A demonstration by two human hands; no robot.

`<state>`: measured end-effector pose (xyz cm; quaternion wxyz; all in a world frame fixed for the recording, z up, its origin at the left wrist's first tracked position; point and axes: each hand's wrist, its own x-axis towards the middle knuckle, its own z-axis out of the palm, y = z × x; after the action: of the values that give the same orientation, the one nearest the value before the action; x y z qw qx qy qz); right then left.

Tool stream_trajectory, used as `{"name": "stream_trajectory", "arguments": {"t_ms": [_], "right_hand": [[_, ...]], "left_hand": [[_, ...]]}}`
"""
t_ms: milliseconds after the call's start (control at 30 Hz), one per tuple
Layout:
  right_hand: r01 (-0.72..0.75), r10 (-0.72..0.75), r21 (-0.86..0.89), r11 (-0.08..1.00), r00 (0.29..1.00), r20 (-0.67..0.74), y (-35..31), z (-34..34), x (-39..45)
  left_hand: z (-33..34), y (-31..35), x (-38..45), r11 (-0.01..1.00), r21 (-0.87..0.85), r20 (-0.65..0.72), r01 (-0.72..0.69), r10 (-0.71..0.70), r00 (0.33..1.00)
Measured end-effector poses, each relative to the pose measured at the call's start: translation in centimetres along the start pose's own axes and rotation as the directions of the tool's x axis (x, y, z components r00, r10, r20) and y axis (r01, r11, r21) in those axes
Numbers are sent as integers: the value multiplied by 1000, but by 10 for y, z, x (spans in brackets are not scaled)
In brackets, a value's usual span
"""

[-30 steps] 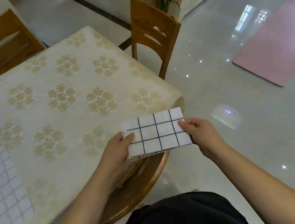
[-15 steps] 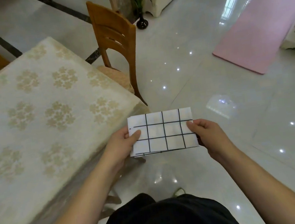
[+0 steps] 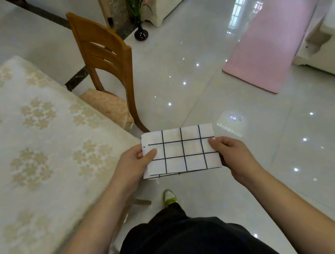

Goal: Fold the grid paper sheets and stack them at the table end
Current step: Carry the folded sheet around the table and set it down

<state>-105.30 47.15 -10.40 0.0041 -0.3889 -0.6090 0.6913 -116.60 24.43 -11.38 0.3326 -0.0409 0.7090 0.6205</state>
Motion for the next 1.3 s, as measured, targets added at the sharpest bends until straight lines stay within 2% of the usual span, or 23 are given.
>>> {"name": "stream_trajectory", "arguments": {"t_ms": [333, 467, 600, 1067, 1300], "right_hand": [[36, -37, -29, 999, 999, -31, -67, 21, 74], [32, -31, -30, 999, 999, 11, -90, 24, 111], [33, -32, -30, 999, 998, 49, -110, 23, 155], [12, 0, -69, 998, 985, 174, -215, -12, 342], [-1, 16, -78, 997, 982, 188, -260, -7, 416]], "left_hand": [[-7, 68, 81, 997, -71, 3, -22, 22, 1000], [-8, 89, 113, 997, -77, -3, -26, 26, 1000], [0, 108, 149, 996, -85, -49, -4, 0, 999], [67, 204, 290, 997, 69, -217, 25, -10, 976], [78, 241, 353, 999, -26, -243, 46, -51, 969]]}}
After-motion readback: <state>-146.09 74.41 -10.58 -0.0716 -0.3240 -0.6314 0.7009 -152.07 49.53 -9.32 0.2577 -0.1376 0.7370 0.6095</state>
